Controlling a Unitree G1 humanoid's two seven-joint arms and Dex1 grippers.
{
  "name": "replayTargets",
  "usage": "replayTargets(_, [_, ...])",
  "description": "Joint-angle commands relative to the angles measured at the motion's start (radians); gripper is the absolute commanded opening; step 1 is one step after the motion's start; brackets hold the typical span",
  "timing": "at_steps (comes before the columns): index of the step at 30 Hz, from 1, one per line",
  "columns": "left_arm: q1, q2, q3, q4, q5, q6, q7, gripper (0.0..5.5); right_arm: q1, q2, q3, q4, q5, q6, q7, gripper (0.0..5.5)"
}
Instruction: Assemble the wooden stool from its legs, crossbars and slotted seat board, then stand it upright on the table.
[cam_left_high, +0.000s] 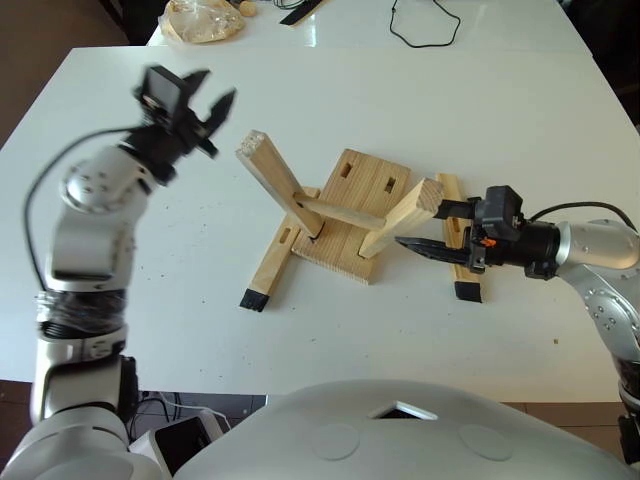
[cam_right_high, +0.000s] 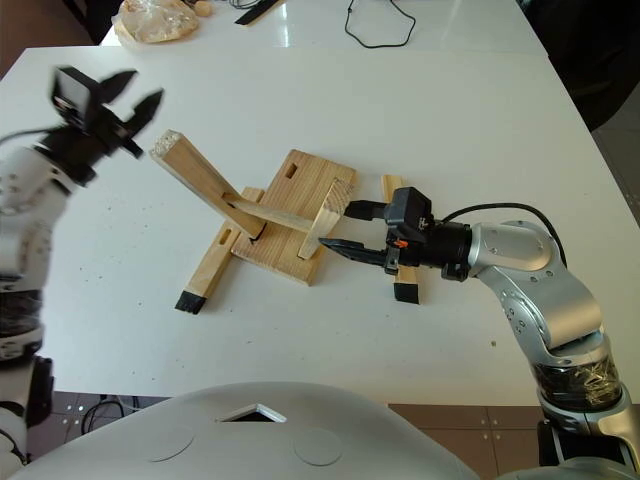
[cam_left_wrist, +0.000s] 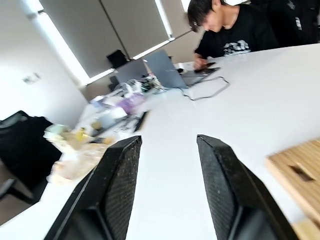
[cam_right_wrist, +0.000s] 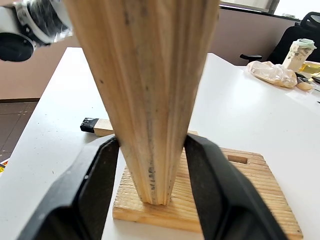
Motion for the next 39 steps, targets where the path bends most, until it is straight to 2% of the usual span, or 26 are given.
replayTargets(1, [0.032,-0.066,-0.056,0.004,0.045,-0.036,-0.010,2.05,-0.042,-0.011,0.022,0.013,-0.012,0.018,0.016,2.09])
replayTargets(17, [0.126,-0.198,-0.245,-0.175,0.131,0.053,-0.019,2.05,-0.138,0.012,0.109,0.045,-0.076,0.039,0.031,2.09])
replayTargets(28, [0.166,-0.267,-0.222,-0.160,0.096,0.118,0.002,2.05,-0.227,-0.026,0.113,0.085,-0.084,0.051,0.112,2.04])
replayTargets(39, [0.205,-0.318,-0.316,-0.209,0.114,0.161,-0.025,2.05,-0.302,-0.049,0.140,0.159,-0.126,0.034,0.205,2.04])
